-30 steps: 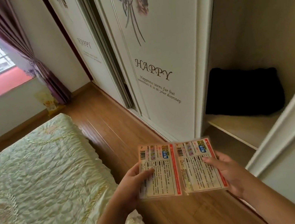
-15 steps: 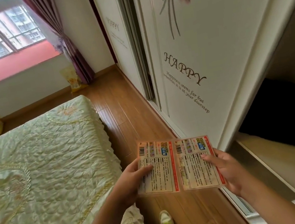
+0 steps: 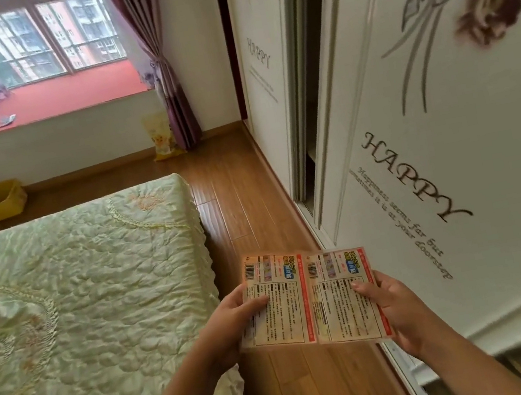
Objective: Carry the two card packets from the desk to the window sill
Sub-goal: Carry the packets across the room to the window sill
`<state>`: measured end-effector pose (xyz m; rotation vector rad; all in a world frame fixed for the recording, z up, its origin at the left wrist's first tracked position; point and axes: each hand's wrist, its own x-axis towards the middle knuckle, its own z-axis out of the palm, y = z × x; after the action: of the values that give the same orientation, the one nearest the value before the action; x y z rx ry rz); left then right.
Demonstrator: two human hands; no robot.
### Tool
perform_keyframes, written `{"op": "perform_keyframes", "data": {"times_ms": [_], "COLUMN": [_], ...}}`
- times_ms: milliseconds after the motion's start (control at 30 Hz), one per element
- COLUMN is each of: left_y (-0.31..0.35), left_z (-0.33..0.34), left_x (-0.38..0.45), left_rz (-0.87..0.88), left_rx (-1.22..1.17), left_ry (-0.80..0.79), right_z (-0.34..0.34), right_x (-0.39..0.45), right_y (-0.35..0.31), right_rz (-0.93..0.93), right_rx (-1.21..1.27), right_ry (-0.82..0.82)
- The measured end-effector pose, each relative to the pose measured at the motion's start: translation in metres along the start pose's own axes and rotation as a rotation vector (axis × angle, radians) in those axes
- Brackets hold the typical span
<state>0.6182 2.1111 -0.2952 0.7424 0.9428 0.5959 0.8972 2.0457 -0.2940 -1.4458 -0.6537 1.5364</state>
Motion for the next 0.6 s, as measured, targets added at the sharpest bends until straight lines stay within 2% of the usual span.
{"op": "perform_keyframes", "data": {"times_ms": [333, 600], "left_y": [0.066, 0.129], "left_z": [-0.039, -0.051], "left_x": [0.083, 0.157], "left_rz": [0.009, 0.083], "left_rx": [-0.044, -0.109], "left_ry": [0.078, 0.209], "right_z": [0.026, 0.041], "right_x": [0.117, 0.234], "right_y": [-0.062, -0.129], "right_rz": [0.013, -0.001], "right_rx": [-0.035, -0.090], "right_ry": [-0.047, -0.185]}}
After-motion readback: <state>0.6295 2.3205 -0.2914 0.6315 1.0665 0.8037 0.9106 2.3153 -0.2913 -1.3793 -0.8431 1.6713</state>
